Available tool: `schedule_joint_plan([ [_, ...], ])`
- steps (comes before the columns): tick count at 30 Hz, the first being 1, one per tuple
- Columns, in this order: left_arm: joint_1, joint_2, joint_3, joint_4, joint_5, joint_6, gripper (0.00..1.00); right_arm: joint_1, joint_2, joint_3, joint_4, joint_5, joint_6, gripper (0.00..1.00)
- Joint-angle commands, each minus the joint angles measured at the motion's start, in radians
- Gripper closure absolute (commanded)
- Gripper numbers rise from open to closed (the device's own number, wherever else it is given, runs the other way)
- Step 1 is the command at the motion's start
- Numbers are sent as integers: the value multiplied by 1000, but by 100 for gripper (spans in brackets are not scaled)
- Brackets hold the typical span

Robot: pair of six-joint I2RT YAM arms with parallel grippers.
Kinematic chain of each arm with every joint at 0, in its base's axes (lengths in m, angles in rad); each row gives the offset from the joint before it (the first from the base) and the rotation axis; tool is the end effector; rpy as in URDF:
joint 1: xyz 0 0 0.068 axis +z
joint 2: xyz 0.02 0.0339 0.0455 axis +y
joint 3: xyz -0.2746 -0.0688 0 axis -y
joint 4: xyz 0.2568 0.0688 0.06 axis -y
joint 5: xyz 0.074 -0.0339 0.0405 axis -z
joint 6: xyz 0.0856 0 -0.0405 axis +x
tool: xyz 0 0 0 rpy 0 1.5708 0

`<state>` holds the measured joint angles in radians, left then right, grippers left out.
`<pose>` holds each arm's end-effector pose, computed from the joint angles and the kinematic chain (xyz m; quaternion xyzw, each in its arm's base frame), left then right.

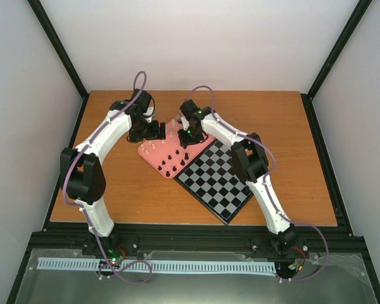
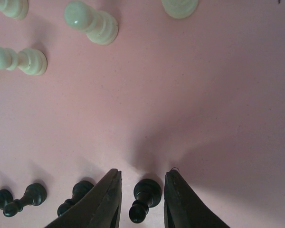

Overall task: Set up the chess pieces on the board
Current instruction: Pick up the chess piece from the storage box, then place the chess piece on the chessboard.

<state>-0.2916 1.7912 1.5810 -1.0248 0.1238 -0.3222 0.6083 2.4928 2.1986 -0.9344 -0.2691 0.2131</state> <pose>0.3763 -0.1240 0.2365 -0.0047 0.9841 -0.1085 0.1406 0.4420 0.3356 0.1149 -0.2141 0.9530 0.1886 0.1019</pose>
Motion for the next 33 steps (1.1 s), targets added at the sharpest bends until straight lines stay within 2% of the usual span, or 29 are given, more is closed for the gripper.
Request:
schedule_joint_plan([
  [1,6,-2,8,9,8,-9,0,19,-15,9,-23,28,-12,74],
  [4,6,1,10,9,12,-11,0,21,-18,7,-31,37,-15,75],
  [16,6,6,16,8,20,-12,0,21,-40,-8,-41,92,-13,93],
  [23,6,1,15,6,16,-9,0,18,-164,-23,-70,145,-9,96],
  [27,6,-1,17,6,18,-10,0,4,-312,-177,-65,140,10,96],
  [33,6,-8,13,9,22,-12,0,-62,-609,-610,-18,113,18,96],
])
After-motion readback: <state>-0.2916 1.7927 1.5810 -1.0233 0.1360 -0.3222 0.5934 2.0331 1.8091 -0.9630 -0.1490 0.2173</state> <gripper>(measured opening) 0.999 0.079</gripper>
